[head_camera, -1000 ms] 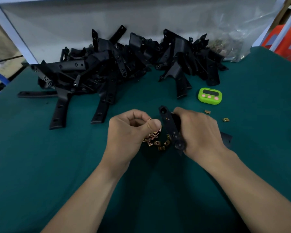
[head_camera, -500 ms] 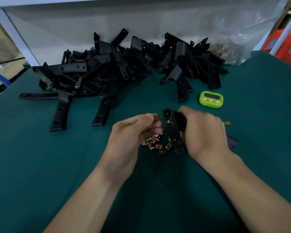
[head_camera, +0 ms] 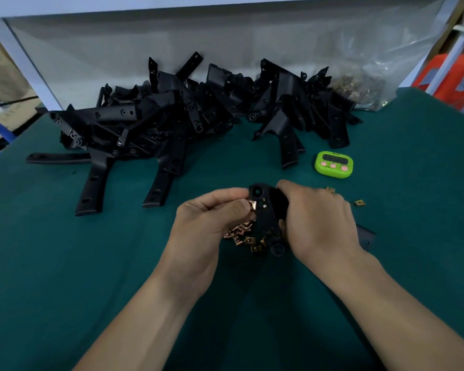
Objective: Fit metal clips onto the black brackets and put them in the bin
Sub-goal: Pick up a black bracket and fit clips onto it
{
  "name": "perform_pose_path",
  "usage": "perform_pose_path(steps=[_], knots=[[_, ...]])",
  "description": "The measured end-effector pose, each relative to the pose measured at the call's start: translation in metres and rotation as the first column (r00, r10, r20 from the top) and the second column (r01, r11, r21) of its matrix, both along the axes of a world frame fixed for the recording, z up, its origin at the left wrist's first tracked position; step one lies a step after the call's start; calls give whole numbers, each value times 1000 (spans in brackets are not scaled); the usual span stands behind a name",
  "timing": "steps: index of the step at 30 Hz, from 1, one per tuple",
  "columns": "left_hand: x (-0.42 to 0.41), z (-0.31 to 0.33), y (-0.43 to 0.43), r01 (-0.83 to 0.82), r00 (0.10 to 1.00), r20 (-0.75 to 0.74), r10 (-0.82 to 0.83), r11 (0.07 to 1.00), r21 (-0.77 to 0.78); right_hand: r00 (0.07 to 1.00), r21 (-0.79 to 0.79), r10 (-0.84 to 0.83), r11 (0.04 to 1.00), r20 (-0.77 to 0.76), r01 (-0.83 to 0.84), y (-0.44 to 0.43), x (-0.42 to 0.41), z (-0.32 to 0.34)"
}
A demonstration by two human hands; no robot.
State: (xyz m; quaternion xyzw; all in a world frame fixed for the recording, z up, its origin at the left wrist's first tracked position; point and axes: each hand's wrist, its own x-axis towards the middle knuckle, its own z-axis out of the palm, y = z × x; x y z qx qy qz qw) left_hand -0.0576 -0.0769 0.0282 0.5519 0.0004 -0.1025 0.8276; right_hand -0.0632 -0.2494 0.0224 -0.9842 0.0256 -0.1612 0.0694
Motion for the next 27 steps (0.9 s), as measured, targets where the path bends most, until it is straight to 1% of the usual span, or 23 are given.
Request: perform_pose_path(steps=[4,6,9,12,14,17,21,23,27], knots=[[-1,4,-2,-49,998,-35,50,999,5,999,63,-32,998,4,31,-1,-1,0],[-2,4,-2,-42,998,-46,43,999,8,999,74,-32,997,-1,32,-1,-2,0],[-4,5,-4,-6,1000,-19,6,1000,26,1000,68,2,998,-13,-1,1,-2,0],[-4,5,-4,-12,1000,2,12,999,41,1000,61,16,998,-14,-16,5,-1,2],[-3,6,-1,-9,1000,27,7,997,76,1000,38,0,999,-19,1,7,0,5],[-3,7,2,-11,999,53,2,988,154,1000,-57,-22,998,7,22,9,-1,8],[-2,10,7,-2,998,68,-13,978,209,1000,-135,-6,991,10,7,14,-5,10],[-4,10,5,1,997,79,-19,974,226,1000,-151,9,989,3,-8,14,-5,8],[-11,6,-5,-33,997,71,17,971,236,999,-122,7,993,-32,-10,18,-8,4]])
